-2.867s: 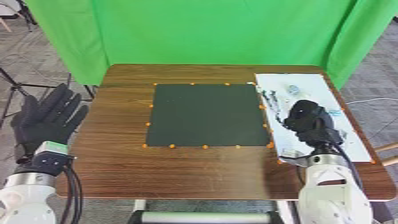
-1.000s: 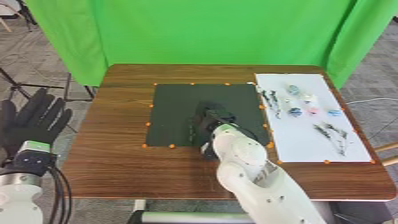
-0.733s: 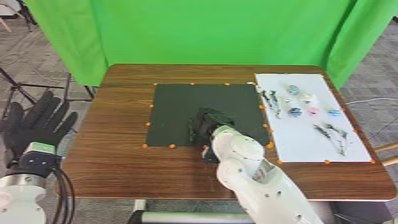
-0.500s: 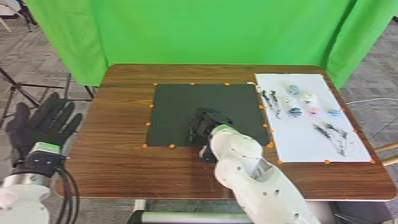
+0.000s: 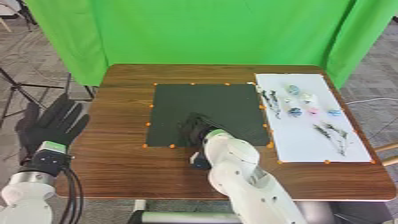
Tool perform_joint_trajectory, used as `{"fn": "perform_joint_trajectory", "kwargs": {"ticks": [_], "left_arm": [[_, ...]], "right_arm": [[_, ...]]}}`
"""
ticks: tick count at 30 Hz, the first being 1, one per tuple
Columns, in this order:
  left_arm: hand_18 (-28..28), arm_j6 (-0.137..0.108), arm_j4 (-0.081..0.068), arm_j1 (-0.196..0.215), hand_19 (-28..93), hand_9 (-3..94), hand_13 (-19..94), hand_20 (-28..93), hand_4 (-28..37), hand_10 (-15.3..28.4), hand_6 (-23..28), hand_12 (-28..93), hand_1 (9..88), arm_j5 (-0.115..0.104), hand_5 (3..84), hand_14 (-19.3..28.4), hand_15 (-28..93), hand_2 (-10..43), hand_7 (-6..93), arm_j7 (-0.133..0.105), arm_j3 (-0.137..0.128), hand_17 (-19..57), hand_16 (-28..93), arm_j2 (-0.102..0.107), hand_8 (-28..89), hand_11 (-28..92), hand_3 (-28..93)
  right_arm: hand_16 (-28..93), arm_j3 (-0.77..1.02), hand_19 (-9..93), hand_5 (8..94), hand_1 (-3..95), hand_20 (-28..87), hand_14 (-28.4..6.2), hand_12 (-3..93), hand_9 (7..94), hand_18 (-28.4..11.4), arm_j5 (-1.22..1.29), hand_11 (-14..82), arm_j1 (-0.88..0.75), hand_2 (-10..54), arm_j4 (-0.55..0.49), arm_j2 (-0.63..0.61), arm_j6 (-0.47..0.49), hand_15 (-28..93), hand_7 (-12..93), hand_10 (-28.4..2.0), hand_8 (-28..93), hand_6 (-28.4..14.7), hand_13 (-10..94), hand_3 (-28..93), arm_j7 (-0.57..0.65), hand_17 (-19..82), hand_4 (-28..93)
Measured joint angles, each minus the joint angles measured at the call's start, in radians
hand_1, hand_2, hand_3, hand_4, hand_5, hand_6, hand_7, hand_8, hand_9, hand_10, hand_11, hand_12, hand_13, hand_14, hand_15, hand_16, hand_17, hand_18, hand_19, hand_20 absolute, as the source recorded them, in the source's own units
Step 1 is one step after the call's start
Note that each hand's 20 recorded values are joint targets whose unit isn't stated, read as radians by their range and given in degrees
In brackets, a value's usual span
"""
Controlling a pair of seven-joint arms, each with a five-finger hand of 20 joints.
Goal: Arrange flowers
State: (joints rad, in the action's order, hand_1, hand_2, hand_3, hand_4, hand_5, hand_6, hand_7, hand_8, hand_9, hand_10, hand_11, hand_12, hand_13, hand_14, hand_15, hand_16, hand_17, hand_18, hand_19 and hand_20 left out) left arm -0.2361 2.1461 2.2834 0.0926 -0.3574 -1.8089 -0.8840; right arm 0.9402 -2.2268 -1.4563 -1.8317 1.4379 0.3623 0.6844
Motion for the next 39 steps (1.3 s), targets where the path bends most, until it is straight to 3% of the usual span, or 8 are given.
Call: {"fn": "perform_joint_trajectory", "kwargs": {"ticks": [6,16,27,39], "left_arm": [[12.3,0.0,-0.005,-0.018,35,30.3,20,8,-28.3,11.9,6.7,7,28.1,0.005,38.8,10.7,27,10.7,14.2,0.02,0.012,-5.4,-10,0.0,-10,19,72],[12.3,-0.001,-0.005,-0.013,35,30.3,20,8,-28.3,11.8,6.6,7,28.2,0.005,38.9,10.8,27,11.0,14.4,0.021,0.012,-5.5,-10,-0.001,-10,20,72],[12.4,0.001,-0.018,-0.047,35,30.2,20,8,-28.3,11.7,6.5,7,28.3,0.013,38.8,11.0,28,11.1,14.4,0.059,0.046,-5.6,-10,-0.001,-10,19,73],[12.5,0.001,-0.015,-0.027,35,30.0,19,8,-28.3,11.8,6.6,7,28.3,0.012,38.8,11.4,28,11.2,14.4,0.045,0.036,-5.7,-10,-0.005,-10,19,72]], "right_arm": [[31,-0.005,93,50.9,30.1,39,-11.7,14.1,77.9,-22.3,0.005,12.3,-0.016,11.8,-0.004,0.022,-0.01,52,5,-20.2,-9,-15.5,78,78,0.008,52,-14],[29,-0.008,93,40.2,28.8,37,-11.9,12.2,75.3,-21.5,0.024,11.5,-0.028,10.2,-0.005,0.024,-0.065,48,2,-21.6,-7,-16.5,80,78,0.021,53,-15],[29,0.005,93,39.7,28.7,33,-12.2,11.4,73.0,-21.4,0.053,11.6,-0.047,10.0,-0.001,0.047,-0.08,47,3,-22.0,-7,-15.8,79,78,-0.014,52,-16],[27,-0.028,93,42.3,28.1,32,-13.2,11.3,70.4,-21.9,-0.066,11.3,-0.044,9.5,0.008,0.032,-0.132,46,4,-22.9,-8,-14.8,79,78,-0.009,52,-16]]}}
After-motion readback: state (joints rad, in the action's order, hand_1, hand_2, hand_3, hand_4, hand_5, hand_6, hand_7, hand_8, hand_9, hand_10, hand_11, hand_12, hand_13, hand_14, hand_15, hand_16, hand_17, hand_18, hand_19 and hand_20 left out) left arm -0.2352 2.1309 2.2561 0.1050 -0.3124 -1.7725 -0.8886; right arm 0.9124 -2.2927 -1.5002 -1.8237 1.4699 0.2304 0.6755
